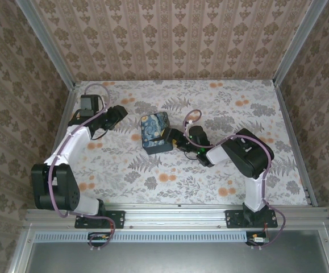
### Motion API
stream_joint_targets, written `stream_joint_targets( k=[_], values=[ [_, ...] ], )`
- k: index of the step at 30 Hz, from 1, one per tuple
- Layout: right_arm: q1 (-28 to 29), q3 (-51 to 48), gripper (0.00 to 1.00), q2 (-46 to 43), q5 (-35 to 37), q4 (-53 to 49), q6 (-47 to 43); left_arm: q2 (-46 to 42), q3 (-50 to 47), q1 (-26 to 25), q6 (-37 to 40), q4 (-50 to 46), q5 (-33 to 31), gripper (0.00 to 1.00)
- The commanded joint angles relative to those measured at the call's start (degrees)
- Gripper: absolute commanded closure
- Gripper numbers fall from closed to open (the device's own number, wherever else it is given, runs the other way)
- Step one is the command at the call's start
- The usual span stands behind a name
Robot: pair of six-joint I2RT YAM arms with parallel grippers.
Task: Unlock the padlock with the key
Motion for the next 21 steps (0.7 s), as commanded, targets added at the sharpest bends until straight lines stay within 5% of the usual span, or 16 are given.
stream_joint_targets(
  k=[1,6,12,15,18,21],
  values=[
    [0.08,1.03,0.00,-5.49,5.81,-19.84,-10.40,-1.27,2.32,-0.51,2.28,-3.08,-0.80,0.47],
    [0.19,7.01,0.00,-15.23,13.80,-41.31,-29.64,0.32,4.11,-2.51,7.27,-7.14,-10.06,0.47],
    [-3.36,5.13,0.00,-27.01,30.66,-47.33,-55.00,2.69,3.30,-5.55,15.00,-5.98,-28.88,0.16],
    [-10.00,1.18,0.00,-31.05,38.24,-44.46,-62.45,-0.06,-5.33,-6.53,24.71,6.25,-37.37,0.12],
    [-20.34,-4.63,0.00,-35.07,33.37,-40.14,-60.20,-4.70,-18.40,-6.55,33.63,23.84,-47.85,0.10],
    [-26.89,-12.44,0.00,-34.47,28.98,-28.62,-58.28,-4.77,-24.53,-4.64,39.83,34.67,-48.98,0.12]
  ],
)
